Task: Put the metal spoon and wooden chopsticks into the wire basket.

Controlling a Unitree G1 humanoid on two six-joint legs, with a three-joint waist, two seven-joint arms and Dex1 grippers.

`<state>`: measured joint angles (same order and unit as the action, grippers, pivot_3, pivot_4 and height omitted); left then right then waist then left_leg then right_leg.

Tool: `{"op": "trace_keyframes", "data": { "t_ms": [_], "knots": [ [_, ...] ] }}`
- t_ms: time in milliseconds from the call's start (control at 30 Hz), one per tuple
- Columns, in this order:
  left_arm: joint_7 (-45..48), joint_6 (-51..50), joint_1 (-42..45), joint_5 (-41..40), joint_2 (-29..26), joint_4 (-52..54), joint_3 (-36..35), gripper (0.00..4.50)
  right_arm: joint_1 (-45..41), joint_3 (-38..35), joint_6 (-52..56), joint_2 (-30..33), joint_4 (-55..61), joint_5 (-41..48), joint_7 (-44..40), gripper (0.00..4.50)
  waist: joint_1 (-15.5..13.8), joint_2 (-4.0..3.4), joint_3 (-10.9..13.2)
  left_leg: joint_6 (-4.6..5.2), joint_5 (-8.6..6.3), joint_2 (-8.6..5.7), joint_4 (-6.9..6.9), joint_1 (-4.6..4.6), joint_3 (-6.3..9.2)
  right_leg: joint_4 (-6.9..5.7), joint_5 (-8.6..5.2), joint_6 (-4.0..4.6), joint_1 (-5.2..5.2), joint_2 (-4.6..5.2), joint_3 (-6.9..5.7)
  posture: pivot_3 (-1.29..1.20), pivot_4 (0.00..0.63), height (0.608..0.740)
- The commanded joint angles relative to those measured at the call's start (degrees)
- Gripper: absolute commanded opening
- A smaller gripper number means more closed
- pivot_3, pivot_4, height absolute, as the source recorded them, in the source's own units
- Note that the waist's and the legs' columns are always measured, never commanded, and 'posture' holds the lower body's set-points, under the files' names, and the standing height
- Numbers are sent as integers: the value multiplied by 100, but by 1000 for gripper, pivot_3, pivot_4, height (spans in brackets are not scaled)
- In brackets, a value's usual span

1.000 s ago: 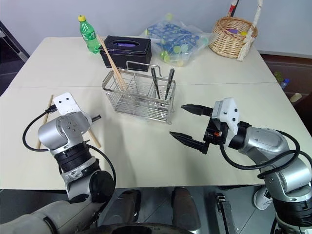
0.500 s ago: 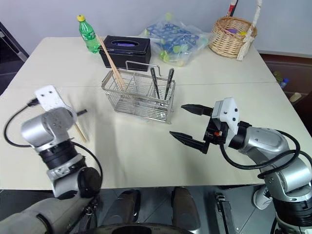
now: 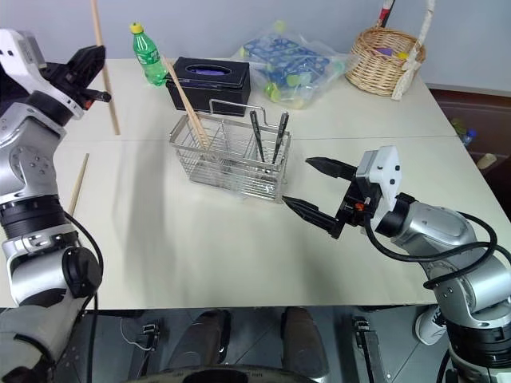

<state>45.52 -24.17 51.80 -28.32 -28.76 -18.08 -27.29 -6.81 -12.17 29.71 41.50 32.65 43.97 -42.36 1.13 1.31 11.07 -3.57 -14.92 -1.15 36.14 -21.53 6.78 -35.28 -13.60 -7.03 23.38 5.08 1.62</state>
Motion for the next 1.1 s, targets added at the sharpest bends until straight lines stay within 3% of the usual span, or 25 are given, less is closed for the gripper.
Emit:
{"op": "trace_keyframes", "data": {
  "t_ms": [33, 400, 633, 1100],
  "knots": [
    [549, 35, 418, -736, -70, -132, -193, 106, 26, -165, -92, -43, 296, 28, 101, 4500, 8, 0, 0, 0, 0, 0, 0, 1, 0, -2, 0, 0, 0, 0, 0, 0, 150, 740],
    [1213, 269, 694, -1038, 495, -1082, 315, 106, 163, -111, -232, -236, 391, -132, 313, 4500, -32, 0, 0, 1, 0, -1, 7, 2, 1, -7, 0, -1, -4, 0, 0, 0, 150, 740],
    [1200, 1202, 901, -759, 950, -1760, 502, 106, 153, -17, -288, -294, 364, -221, 340, 4500, -32, 0, 0, 2, 0, -1, 5, 3, 1, -9, 0, -1, -2, -1, 0, 0, 150, 740],
    [1169, 1233, 227, -740, 1213, -1196, 852, 106, 19, -25, -254, -296, 311, -239, 353, 4500, -34, 0, 0, 2, 0, -1, 5, 2, 1, -10, 0, -1, -2, -1, 1, 0, 150, 740]
  ]
}}
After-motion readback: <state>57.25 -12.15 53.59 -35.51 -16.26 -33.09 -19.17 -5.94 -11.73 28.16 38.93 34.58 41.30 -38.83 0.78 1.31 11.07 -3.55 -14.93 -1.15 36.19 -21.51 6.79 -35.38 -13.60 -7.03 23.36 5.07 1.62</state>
